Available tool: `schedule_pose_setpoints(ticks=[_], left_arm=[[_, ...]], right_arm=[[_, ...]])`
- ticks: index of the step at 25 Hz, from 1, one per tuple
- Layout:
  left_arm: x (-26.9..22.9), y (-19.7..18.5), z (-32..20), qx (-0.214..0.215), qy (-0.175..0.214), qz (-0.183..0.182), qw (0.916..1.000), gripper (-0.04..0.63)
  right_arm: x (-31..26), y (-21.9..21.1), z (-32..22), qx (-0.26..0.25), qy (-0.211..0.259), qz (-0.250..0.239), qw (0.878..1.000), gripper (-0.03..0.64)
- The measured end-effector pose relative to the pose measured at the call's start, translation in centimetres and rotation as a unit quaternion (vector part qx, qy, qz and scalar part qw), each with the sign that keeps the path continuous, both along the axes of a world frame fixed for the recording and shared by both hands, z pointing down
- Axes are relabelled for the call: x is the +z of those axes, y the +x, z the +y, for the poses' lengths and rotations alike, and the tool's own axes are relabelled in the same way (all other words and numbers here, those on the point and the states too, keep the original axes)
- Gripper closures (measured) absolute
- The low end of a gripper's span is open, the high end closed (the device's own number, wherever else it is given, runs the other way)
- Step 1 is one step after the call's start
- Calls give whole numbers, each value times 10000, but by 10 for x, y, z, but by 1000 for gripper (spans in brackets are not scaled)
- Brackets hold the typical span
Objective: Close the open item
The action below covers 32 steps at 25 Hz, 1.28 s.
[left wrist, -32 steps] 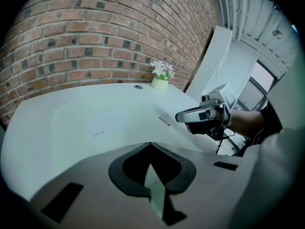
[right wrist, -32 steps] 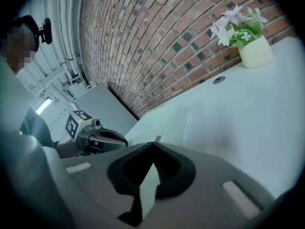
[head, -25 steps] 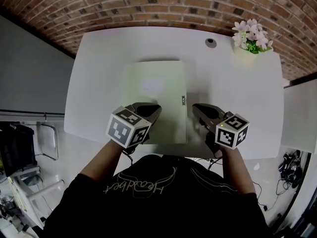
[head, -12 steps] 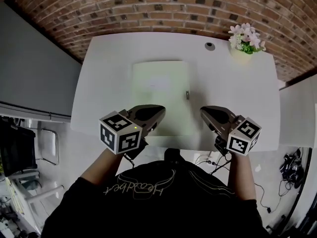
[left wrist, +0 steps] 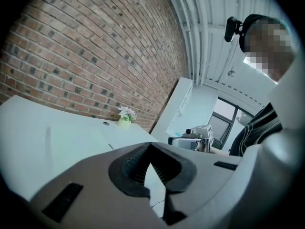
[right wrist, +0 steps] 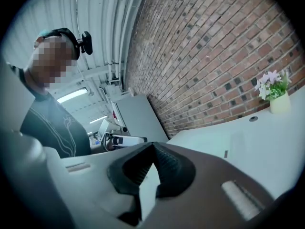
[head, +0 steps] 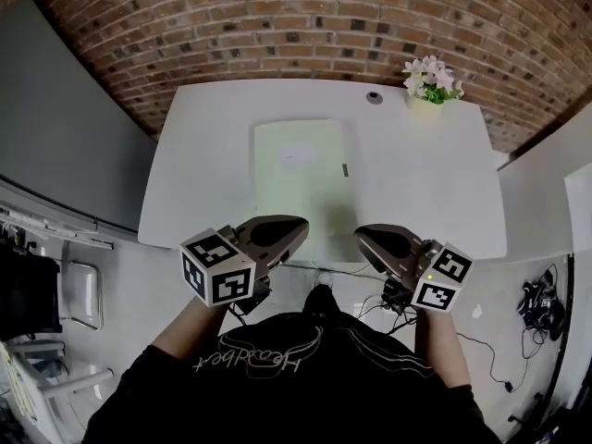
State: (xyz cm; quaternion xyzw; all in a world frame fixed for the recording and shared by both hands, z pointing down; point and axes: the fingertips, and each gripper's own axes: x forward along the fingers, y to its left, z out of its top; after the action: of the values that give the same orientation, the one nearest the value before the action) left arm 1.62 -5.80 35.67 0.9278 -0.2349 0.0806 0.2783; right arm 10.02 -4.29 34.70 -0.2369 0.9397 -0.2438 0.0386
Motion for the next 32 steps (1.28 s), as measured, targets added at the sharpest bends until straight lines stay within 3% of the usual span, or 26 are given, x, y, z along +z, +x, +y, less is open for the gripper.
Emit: schedule_pose_setpoints(ticks=[15,32], left_arm=[[4,-52,113,37,-27,472,9989,594],[2,-84,147,-152,45,575,9982,594]], right_arm=[[-7,-54,119,155,-356,-869,9955,614],[-7,-89,146,78,-345,-925,9951,614]])
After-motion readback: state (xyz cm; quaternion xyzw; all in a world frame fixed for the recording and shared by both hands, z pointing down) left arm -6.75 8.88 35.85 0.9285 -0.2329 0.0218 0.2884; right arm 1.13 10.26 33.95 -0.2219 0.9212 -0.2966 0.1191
